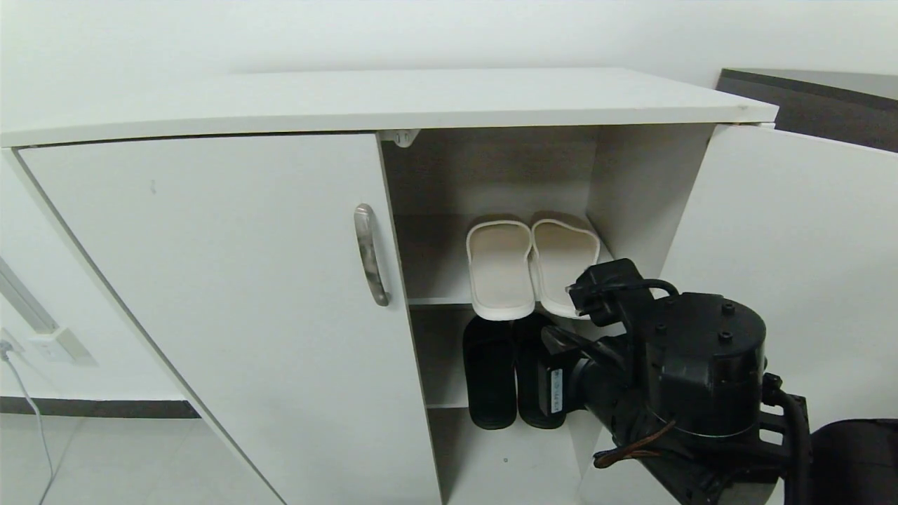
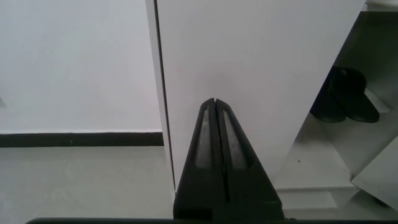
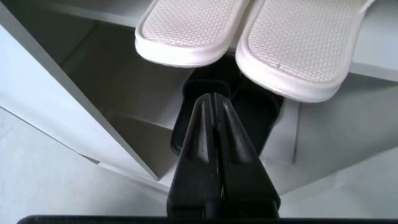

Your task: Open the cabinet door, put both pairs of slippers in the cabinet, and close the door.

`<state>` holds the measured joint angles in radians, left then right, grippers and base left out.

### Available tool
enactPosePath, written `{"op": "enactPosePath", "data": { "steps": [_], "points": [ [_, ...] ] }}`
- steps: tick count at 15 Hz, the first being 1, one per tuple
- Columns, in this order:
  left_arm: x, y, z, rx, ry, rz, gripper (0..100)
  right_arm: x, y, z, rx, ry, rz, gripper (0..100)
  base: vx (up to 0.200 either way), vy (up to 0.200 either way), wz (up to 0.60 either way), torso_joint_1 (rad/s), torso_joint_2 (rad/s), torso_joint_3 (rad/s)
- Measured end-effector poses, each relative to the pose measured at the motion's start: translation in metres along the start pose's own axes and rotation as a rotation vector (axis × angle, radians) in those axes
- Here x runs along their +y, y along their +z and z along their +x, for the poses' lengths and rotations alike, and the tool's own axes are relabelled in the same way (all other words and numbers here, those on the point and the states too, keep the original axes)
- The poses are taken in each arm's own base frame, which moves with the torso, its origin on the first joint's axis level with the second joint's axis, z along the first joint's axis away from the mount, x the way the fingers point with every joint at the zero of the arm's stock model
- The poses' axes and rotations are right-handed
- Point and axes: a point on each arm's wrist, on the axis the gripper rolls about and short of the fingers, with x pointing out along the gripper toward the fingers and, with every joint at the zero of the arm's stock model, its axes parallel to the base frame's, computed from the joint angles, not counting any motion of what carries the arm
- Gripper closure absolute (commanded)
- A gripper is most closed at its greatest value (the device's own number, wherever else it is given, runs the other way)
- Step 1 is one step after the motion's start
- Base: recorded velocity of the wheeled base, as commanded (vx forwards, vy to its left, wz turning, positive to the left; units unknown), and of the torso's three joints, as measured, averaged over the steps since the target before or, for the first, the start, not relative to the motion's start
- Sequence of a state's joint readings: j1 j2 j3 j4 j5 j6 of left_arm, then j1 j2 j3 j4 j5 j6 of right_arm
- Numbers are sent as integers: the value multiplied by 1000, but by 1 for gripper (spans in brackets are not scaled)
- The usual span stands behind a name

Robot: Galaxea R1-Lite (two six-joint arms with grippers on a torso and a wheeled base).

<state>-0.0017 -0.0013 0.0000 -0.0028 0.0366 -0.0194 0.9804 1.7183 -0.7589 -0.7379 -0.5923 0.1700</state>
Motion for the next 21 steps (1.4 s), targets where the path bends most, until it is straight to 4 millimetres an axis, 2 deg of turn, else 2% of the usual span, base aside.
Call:
{"op": "enactPosePath", "data": {
  "steps": [11,15,19,21],
  "points": [
    [0,0,0,0,0,-1,100,-1,-4,1,12,-7,-8,100,-200,0,0,3,6,4],
    [0,0,0,0,0,-2,100,-12,-14,7,46,-42,-31,100,-200,0,0,4,0,2],
    [0,0,0,0,0,-1,100,-14,-20,11,66,-53,-43,100,-200,0,0,2,1,2],
    [0,0,0,0,1,-1,100,-13,-22,12,70,-54,-45,100,0,0,0,0,0,0]
  ]
}}
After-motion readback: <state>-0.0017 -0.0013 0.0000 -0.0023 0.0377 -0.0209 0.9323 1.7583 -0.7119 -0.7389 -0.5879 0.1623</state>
